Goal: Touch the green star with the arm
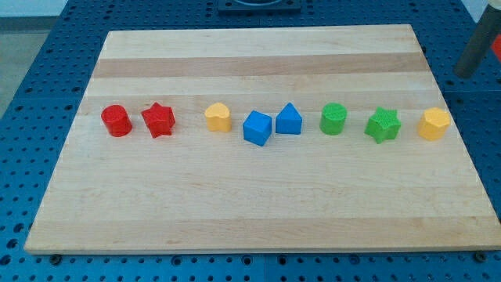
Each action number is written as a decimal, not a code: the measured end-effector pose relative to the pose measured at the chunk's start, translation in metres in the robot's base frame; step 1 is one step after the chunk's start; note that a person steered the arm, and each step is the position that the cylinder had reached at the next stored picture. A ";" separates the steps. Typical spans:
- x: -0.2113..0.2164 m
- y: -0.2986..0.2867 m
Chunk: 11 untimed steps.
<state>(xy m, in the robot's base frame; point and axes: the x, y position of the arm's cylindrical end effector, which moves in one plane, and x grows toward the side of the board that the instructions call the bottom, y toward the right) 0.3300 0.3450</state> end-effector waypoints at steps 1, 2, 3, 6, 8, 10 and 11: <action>0.000 -0.005; -0.008 -0.053; -0.017 -0.068; -0.004 0.000; 0.079 -0.008; 0.157 -0.008; 0.161 -0.043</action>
